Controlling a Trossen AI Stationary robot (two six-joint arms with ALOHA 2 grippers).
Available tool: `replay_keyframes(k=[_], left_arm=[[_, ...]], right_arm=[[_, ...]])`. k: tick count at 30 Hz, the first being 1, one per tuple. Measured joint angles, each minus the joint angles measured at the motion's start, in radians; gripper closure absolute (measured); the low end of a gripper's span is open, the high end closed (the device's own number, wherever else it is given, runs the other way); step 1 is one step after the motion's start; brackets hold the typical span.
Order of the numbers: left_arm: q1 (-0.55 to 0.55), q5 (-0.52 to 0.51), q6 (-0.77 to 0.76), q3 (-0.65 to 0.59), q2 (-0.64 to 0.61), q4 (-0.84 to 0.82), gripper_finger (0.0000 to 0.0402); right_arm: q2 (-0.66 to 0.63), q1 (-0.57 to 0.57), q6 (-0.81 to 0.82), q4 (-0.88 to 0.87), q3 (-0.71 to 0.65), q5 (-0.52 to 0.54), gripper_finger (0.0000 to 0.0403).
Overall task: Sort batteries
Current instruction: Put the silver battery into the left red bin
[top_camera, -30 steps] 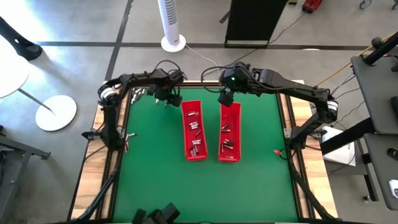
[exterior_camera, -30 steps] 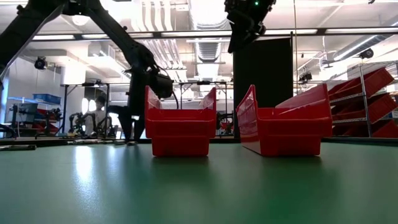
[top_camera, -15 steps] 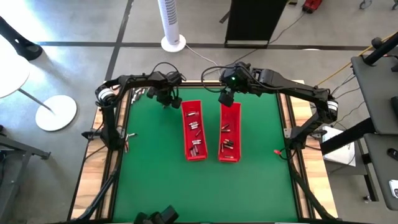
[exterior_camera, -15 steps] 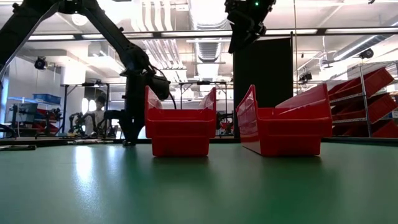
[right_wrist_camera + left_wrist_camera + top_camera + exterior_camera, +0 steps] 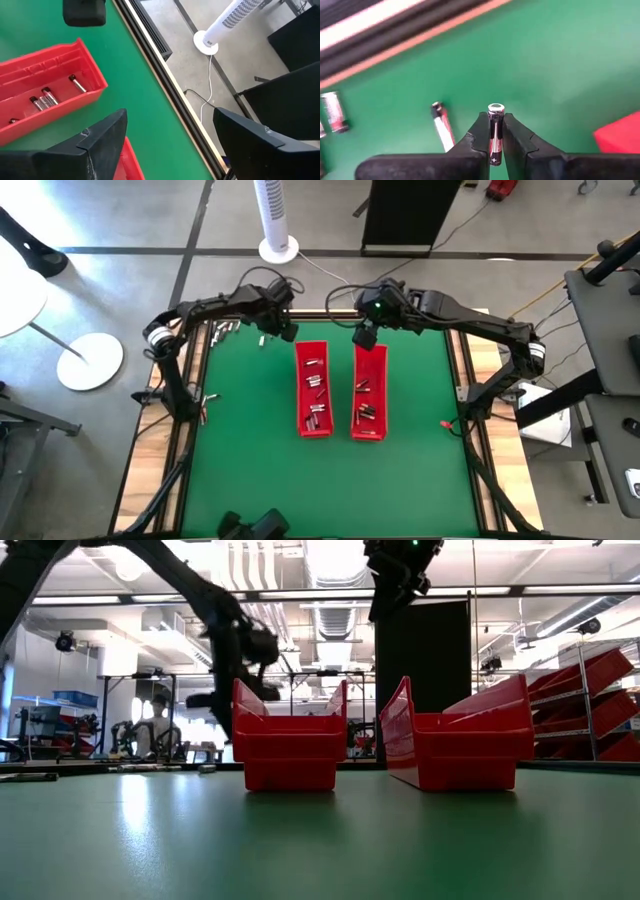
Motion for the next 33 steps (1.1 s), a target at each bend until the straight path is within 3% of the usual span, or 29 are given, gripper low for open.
replay_keyframes(k=[7,13,23,28,33], left_arm=[[-0.027,-0.044,-0.030,0.050,-0.136,-0.015,0.0393],[-0.174,-0.034,0.008,0.073,-0.232,-0.003,0.0393],[-0.457,-0.035,0.193,0.048,-0.231,0.038,0.0393],[-0.502,-0.032,0.277,0.035,-0.233,0.094,0.0393],[-0.513,-0.012,0.371,0.026,-0.216,0.086,0.0393]], right_arm=[[-0.001,0.000,-0.041,0.001,0.029,0.000,0.0112],[-0.002,0.000,-0.118,0.000,0.031,0.000,0.0100],[-0.031,0.000,-0.243,-0.057,0.032,0.000,0.0107],[-0.106,0.001,-0.222,-0.088,0.032,0.000,0.0120],[-0.219,0.002,-0.076,-0.164,0.031,-0.011,0.0130]])
